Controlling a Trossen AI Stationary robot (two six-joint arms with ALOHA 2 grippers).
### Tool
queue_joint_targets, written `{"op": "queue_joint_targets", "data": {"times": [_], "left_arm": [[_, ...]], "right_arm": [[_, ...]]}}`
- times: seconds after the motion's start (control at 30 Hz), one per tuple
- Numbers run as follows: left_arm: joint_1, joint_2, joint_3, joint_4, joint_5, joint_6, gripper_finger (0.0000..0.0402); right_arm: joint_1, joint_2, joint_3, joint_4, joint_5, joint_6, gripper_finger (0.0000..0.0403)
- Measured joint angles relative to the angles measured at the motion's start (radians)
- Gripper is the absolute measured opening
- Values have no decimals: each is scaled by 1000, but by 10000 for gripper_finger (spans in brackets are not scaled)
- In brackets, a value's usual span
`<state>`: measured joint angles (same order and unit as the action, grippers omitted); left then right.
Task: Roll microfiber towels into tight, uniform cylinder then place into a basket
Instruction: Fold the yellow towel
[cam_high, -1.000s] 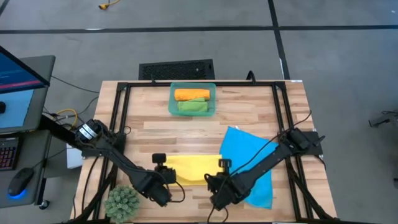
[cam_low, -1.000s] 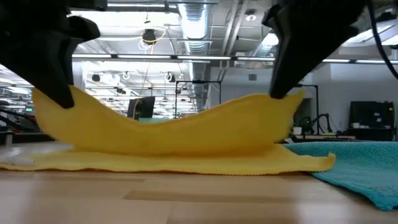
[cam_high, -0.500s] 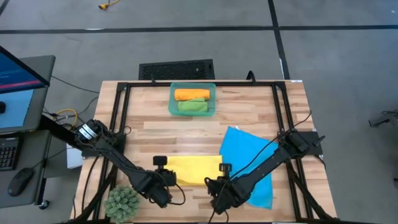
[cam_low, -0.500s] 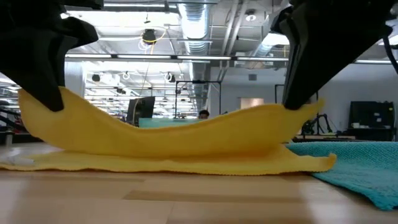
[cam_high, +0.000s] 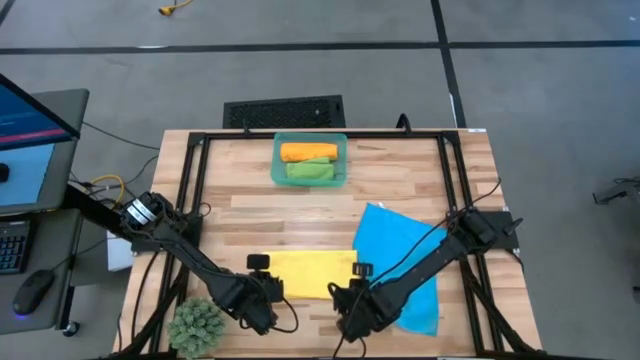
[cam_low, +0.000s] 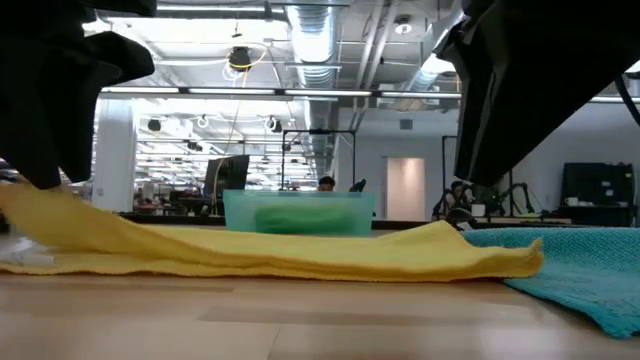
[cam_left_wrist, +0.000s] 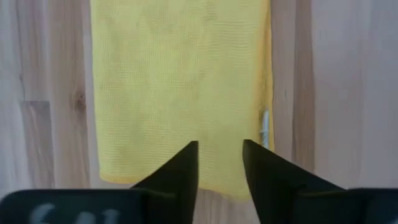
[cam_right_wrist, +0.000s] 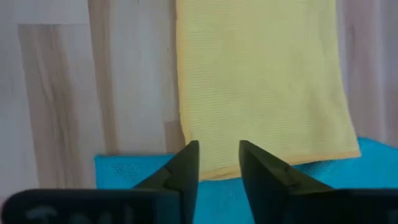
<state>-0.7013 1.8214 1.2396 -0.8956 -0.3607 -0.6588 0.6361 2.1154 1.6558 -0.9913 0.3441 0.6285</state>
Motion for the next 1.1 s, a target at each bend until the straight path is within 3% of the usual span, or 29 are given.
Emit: {"op": "queue_joint_targets", "data": {"times": [0.2,0.33,0.47,0.57,0.67,0.97,1.1], "left_arm": [[1,1,5,-9,52,-23,150],[-10,1,33,-9,13,11,151],[5,1,47,-6,-82,64,147],[30,0,29,5,-98,87,144],[51,0,-32,91,-108,97,139],[154,1,-131,294,-92,203,126],[226,1,-130,480,26,351,122]], "right_arm": [[-12,-2,34,-104,-61,57,158],[-3,-3,89,-268,-49,116,145],[40,-5,136,-415,22,154,125],[96,-4,127,-460,114,195,112],[165,-4,79,-463,176,285,107],[321,-3,-29,-581,184,685,108],[339,-3,-48,-581,207,760,108]]}}
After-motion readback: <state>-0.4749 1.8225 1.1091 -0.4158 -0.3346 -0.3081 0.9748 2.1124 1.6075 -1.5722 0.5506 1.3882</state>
